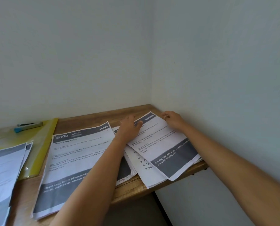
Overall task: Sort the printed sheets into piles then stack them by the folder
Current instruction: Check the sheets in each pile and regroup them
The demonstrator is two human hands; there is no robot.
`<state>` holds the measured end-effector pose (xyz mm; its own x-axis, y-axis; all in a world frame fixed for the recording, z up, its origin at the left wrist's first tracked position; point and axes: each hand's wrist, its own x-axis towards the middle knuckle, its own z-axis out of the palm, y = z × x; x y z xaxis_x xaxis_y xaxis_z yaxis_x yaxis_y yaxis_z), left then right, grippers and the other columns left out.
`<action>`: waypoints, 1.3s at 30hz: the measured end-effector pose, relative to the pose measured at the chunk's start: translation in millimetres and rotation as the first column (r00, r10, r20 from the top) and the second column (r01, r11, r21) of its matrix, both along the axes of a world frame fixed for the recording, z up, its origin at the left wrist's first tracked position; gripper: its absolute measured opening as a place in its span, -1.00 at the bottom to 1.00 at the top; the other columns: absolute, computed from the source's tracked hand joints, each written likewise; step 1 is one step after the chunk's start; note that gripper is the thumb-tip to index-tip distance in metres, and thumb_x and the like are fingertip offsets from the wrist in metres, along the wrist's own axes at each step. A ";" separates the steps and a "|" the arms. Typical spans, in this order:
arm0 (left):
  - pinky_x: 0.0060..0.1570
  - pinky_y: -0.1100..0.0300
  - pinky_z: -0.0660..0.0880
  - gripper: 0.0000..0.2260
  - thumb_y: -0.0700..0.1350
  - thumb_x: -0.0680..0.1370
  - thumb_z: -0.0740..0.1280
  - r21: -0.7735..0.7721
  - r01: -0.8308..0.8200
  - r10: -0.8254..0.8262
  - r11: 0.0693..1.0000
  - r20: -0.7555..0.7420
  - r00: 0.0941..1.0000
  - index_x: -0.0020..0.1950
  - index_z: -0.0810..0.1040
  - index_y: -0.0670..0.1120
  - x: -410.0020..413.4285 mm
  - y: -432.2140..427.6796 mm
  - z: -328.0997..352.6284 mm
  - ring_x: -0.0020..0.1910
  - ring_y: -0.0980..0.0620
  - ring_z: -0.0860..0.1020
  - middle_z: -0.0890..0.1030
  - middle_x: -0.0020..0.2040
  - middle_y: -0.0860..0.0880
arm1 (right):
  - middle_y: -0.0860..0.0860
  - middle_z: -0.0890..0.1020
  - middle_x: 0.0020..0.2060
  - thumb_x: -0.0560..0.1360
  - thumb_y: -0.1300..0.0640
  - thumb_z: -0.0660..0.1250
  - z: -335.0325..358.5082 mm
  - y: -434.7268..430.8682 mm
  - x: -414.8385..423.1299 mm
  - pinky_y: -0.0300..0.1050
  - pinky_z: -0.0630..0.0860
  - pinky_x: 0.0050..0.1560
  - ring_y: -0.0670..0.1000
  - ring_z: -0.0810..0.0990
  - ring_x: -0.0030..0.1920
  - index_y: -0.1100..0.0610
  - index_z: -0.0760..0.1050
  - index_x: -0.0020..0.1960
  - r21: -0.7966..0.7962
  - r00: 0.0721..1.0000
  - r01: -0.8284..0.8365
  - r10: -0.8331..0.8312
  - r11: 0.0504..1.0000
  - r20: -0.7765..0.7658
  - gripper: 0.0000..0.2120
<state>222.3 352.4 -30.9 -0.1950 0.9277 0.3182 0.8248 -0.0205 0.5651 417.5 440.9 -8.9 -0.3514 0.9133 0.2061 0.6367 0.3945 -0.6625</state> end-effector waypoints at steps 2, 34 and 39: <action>0.38 0.01 0.20 -0.49 0.08 0.63 0.18 -0.064 0.013 -0.016 0.998 -0.058 0.998 0.46 0.25 -0.20 3.3 -2.0 -1.2 0.42 -0.16 0.26 0.33 0.43 -0.19 | 0.10 0.52 0.25 0.59 0.26 0.08 0.0 -0.8 0.1 -0.24 0.32 0.09 0.10 0.47 0.25 0.16 0.47 0.28 -0.016 1.000 0.027 -0.027 1.000 -0.007 -0.66; -0.28 0.25 0.37 -0.78 0.00 0.64 0.18 0.290 -0.137 -0.002 0.947 0.432 0.902 -0.06 0.55 -0.06 2.4 1.0 29.9 -0.33 0.15 0.44 0.53 -0.31 0.08 | 0.14 0.63 -0.21 0.44 0.43 0.35 99.5 -25.3 17.1 0.01 0.60 -0.11 0.11 0.62 -0.22 0.13 0.55 -0.08 -0.253 0.959 -0.133 0.060 0.958 -0.276 -0.79; -0.25 0.18 0.38 -0.62 0.09 0.63 0.16 0.146 -0.077 0.016 0.986 0.378 0.926 -0.04 0.59 -0.19 -2.2 2.1 37.8 -0.28 0.03 0.47 0.55 -0.25 -0.04 | 0.14 0.62 -0.21 0.46 0.47 0.30 106.2 -26.0 16.7 -0.04 0.61 -0.28 0.08 0.60 -0.24 0.20 0.54 -0.10 -0.435 0.979 -0.120 0.033 0.892 -0.203 -0.80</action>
